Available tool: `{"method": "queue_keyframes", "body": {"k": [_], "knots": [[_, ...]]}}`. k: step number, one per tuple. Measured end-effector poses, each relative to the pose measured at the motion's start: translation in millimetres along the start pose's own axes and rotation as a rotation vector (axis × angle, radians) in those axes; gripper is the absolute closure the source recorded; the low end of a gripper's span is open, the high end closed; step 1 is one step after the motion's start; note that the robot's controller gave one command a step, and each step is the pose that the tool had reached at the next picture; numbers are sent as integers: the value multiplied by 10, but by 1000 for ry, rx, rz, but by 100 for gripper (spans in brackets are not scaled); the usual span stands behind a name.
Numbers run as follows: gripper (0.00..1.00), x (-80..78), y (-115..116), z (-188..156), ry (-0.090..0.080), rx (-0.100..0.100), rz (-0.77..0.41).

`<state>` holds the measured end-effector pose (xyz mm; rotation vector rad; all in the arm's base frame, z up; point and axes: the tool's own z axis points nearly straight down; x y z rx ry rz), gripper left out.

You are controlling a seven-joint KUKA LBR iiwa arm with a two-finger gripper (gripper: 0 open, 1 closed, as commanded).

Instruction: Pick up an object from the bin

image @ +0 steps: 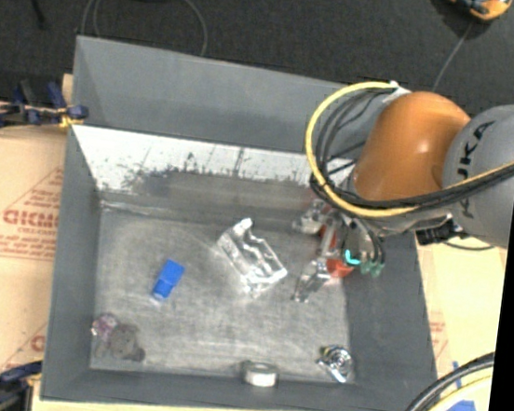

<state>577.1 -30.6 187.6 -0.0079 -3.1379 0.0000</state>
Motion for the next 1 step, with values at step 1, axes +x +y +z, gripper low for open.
{"method": "queue_keyframes", "body": {"k": [1], "knots": [[0, -382, 661, 1124, -14, -1, 324]]}}
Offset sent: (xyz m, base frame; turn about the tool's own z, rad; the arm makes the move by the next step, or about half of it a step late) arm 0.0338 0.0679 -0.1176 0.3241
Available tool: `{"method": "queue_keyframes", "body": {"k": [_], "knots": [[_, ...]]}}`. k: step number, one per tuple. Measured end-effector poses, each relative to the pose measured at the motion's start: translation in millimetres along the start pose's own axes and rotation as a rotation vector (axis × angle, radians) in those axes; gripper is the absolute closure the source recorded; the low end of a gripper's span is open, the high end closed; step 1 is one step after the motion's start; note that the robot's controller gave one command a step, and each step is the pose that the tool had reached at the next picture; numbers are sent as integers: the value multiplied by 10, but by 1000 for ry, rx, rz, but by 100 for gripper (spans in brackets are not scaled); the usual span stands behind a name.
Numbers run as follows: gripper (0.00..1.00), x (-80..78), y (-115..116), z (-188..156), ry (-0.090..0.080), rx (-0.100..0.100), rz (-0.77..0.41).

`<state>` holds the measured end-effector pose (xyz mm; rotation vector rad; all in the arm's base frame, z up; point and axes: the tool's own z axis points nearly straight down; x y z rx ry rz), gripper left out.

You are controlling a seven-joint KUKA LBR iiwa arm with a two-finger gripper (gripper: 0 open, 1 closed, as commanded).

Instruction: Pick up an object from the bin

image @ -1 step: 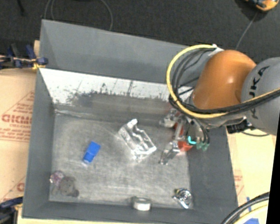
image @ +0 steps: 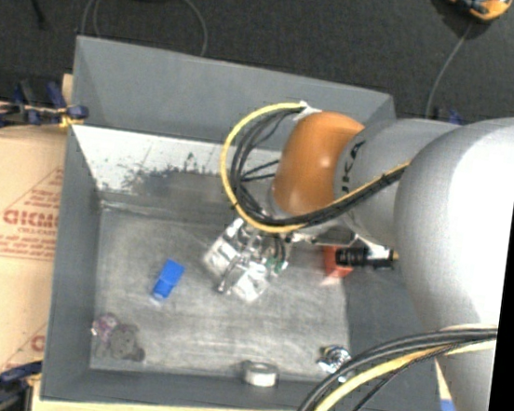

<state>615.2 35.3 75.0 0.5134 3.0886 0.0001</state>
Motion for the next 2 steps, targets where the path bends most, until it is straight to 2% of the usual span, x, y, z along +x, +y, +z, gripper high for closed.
{"method": "queue_keyframes", "body": {"k": [1, 2], "knots": [[100, -26, 9, -38, -10, -3, -3], [100, 148, -107, -1458, 3, 1, -59]]}}
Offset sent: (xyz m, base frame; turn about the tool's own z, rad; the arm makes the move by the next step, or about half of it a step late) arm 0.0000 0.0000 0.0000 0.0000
